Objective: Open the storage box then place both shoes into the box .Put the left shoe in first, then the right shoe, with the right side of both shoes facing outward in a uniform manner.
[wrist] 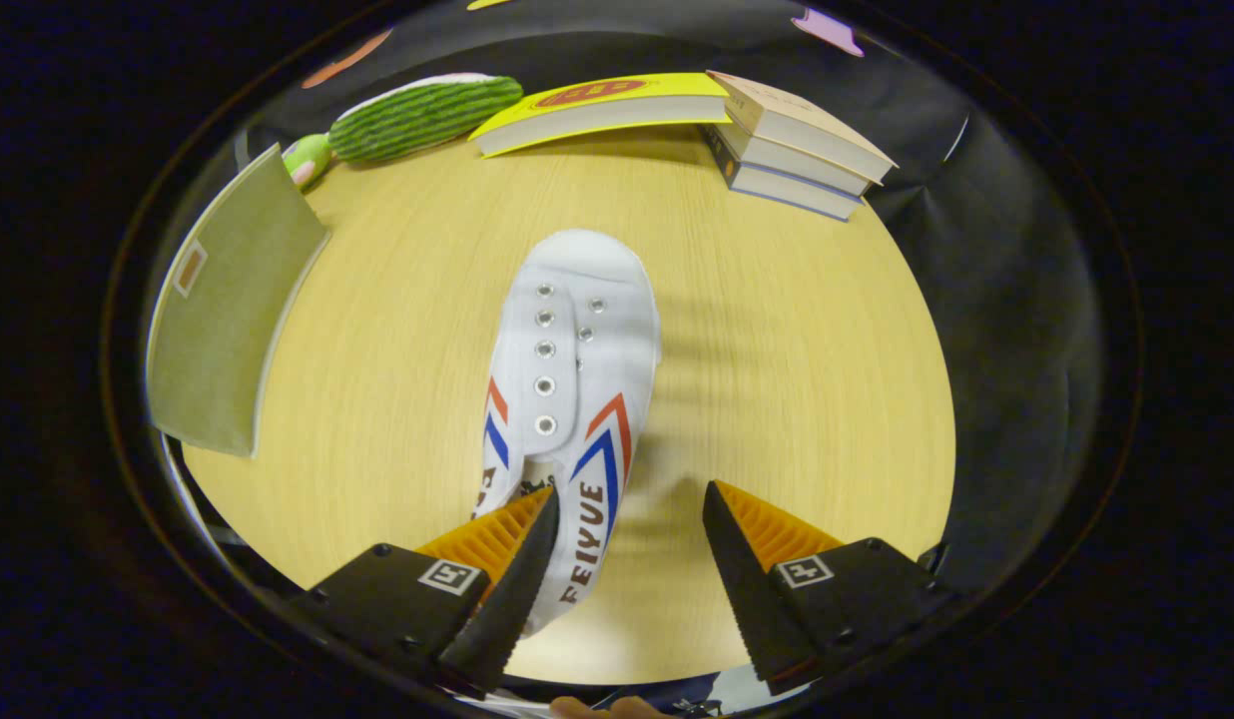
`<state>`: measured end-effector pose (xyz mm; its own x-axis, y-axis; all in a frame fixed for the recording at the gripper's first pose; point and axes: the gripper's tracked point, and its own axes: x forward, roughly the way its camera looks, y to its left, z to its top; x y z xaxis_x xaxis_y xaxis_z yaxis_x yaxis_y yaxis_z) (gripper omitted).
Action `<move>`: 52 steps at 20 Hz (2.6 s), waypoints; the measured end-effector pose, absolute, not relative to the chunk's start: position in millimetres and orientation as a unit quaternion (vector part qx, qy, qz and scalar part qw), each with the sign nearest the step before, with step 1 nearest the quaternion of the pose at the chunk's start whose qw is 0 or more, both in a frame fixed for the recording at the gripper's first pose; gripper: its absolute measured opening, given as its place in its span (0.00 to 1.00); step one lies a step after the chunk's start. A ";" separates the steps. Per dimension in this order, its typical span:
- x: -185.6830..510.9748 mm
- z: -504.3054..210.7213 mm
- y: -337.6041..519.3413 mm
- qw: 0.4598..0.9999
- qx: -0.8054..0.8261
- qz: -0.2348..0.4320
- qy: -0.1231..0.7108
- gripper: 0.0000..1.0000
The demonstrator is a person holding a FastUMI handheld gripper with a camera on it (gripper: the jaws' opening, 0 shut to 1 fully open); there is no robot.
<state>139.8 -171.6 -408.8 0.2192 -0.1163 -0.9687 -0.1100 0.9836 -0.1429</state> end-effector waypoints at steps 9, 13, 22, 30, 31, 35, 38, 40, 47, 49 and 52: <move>143.9 -409.6 -162.3 0.767 -0.023 0.023 0.640 0.21; 141.5 -399.6 -154.6 0.768 0.058 0.027 0.638 0.06; 144.2 -323.1 -92.2 0.794 0.123 0.062 0.592 0.06; 136.1 -234.2 12.2 0.815 0.152 0.105 0.549 0.06; 136.7 -226.4 26.6 0.818 0.156 0.109 0.543 0.05; 144.0 -209.9 83.5 0.822 0.178 0.120 0.527 0.05; 148.3 -215.7 116.3 0.820 0.180 0.113 0.532 0.06; 152.4 -222.0 133.8 0.825 0.176 0.103 0.526 0.06; 157.0 -244.2 179.8 0.843 0.167 0.079 0.506 0.06; 160.1 -247.4 184.3 0.856 0.145 0.073 0.491 0.05; 163.5 -258.6 188.7 0.865 0.131 0.064 0.481 0.05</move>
